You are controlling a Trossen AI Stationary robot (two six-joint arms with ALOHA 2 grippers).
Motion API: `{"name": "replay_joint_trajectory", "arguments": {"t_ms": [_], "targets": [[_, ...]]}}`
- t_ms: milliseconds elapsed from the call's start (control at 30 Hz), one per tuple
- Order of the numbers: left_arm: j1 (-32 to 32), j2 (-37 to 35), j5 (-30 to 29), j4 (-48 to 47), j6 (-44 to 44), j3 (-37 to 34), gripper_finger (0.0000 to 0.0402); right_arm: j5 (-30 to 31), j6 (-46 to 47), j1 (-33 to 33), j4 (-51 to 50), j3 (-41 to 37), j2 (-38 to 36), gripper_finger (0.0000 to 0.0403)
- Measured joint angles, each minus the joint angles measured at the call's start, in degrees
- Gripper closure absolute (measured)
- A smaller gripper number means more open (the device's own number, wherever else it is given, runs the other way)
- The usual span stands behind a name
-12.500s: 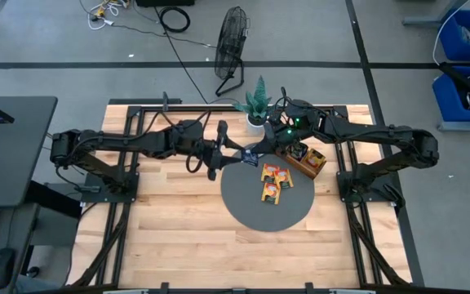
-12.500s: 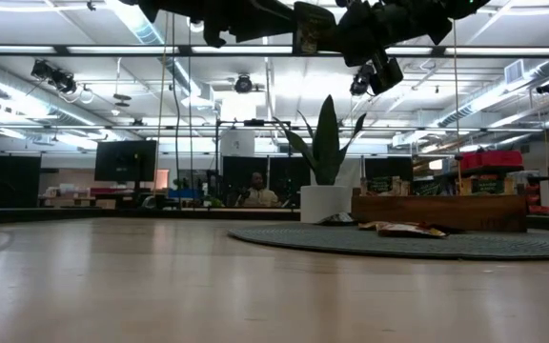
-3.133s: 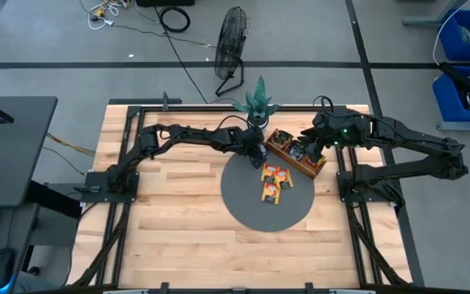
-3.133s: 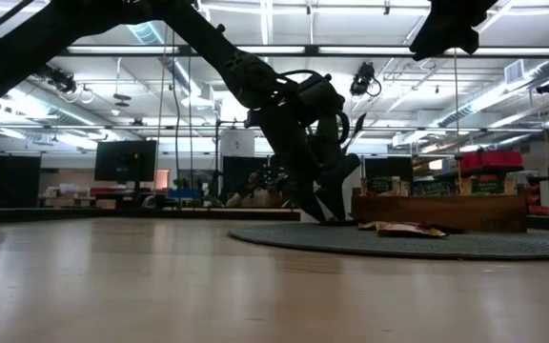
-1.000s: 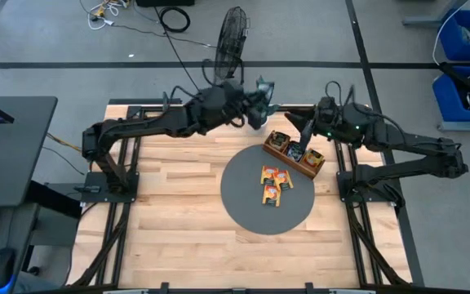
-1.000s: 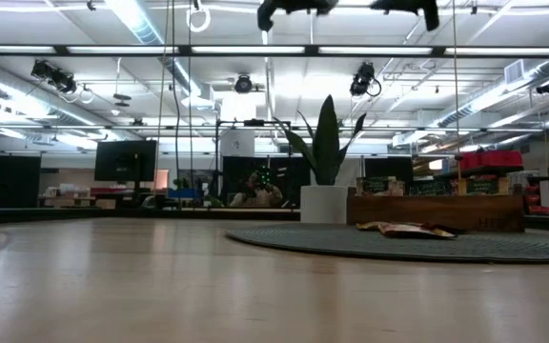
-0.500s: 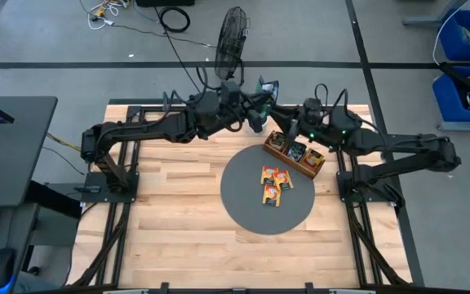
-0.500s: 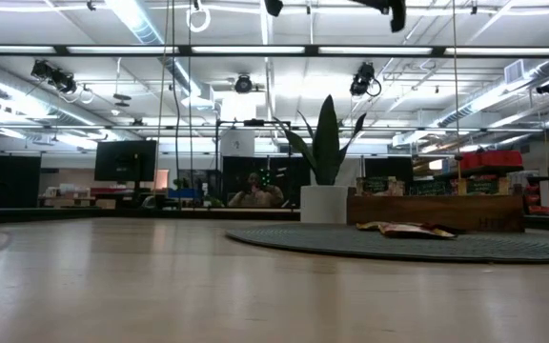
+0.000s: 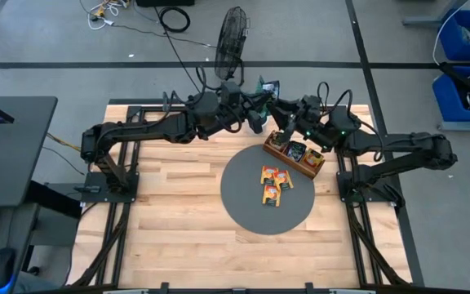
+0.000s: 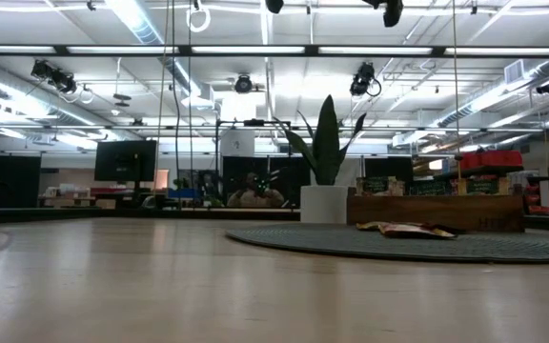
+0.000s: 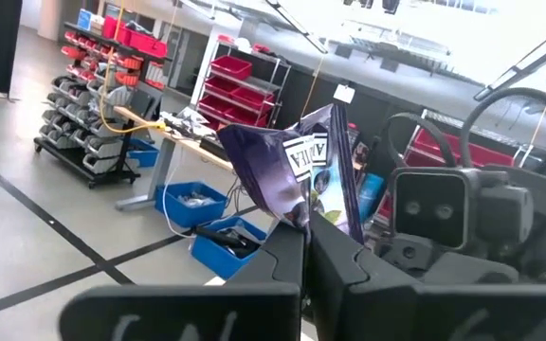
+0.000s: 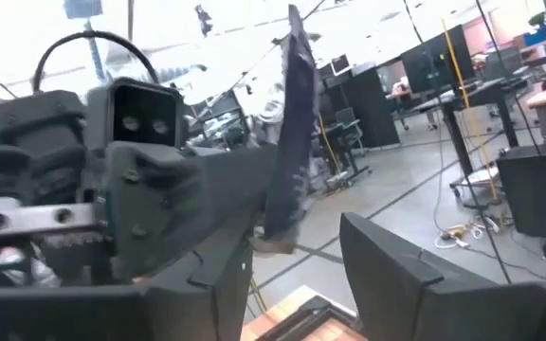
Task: Pick & Place Tea
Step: Put the purple tea bag into the wooden organizer
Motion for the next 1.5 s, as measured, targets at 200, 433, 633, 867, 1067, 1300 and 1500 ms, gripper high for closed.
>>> {"name": "replay_joint_trajectory", "arguments": {"t_ms": [200, 433, 633, 867, 1067, 1300, 1500], "targets": [[0.0, 0.0, 0.0, 0.7, 1.3, 0.0, 0.0397, 2.4, 4.2, 0.0, 0.4, 0.0, 0.0, 0.0252], [0.0, 0.0, 0.0, 1.0, 1.3, 0.0, 0.0395, 2.5, 8.4, 0.0, 0.5, 0.0, 0.0, 0.0296], [0.0, 0.0, 0.0, 1.0, 1.3, 0.0, 0.0398, 2.4, 8.9, 0.0, 1.4, 0.0, 0.0, 0.0352], [0.0, 0.0, 0.0, 0.9, 1.4, 0.0, 0.0393, 2.3, 8.9, 0.0, 2.1, 0.0, 0.0, 0.0397], [0.0, 0.0, 0.0, -0.5, 4.5, 0.1, 0.0389, 2.3, 10.2, 0.0, 1.8, 0.0, -0.2, 0.0401], [0.0, -1.4, 0.4, -7.5, 9.0, 0.1, 0.0378, 2.1, 10.8, 0.0, -3.2, 0.7, -3.6, 0.0402], [0.2, -2.5, -0.2, -9.9, 12.5, 0.0, 0.0383, 2.6, 11.6, 0.1, -9.7, 1.4, -7.4, 0.0402]]}}
